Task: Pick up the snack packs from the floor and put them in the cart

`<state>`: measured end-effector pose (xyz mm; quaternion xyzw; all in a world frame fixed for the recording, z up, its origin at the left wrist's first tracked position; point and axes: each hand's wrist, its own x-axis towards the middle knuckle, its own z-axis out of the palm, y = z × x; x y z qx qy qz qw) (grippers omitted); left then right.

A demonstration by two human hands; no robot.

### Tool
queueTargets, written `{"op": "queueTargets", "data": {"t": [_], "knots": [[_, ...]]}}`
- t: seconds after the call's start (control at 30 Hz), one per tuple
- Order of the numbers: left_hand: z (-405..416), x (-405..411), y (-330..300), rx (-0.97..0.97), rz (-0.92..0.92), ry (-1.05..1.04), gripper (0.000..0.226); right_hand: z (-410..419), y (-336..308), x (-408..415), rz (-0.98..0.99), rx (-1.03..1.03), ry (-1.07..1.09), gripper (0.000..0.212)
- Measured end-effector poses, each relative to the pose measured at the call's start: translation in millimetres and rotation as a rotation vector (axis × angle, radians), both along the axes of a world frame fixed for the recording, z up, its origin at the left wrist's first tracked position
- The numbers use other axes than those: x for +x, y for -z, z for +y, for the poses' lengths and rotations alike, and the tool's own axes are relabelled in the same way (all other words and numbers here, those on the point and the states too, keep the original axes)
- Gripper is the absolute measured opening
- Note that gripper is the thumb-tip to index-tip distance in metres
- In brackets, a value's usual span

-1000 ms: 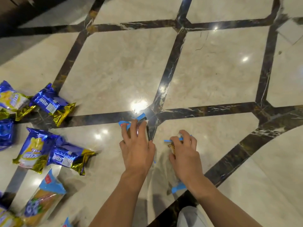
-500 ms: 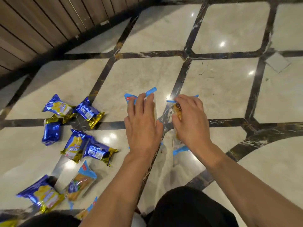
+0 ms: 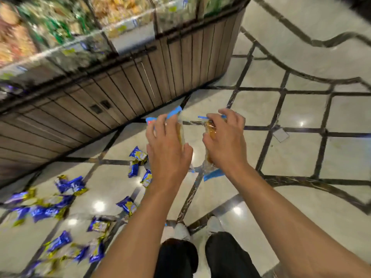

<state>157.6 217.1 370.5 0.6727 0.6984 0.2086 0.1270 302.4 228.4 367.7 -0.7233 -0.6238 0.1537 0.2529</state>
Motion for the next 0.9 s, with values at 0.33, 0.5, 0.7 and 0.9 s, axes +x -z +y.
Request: {"op": "queueTargets", "data": {"t": [0.33,0.5,0.7,0.9], "knots": [[-87,-62,-156,0.074,0.071,-0.264,0.071,-39,-144,-86,0.114,-0.029,-0.285,0.048],[-156,-104,-181,0.108,0.089,-0.539,0.067,-76,-163,-153,0.175,0.008,-0.59,0.043],[-261,-158,-198,0.142,0.117,-0.841,0.068,-152,-186,-239,0.19,0.062,-0.905,0.034],[-374,-223,-211,0.162,0.117,-1.104,0.065,-251,-199,-342,0.203,0.079,-1.153,0.034]]}}
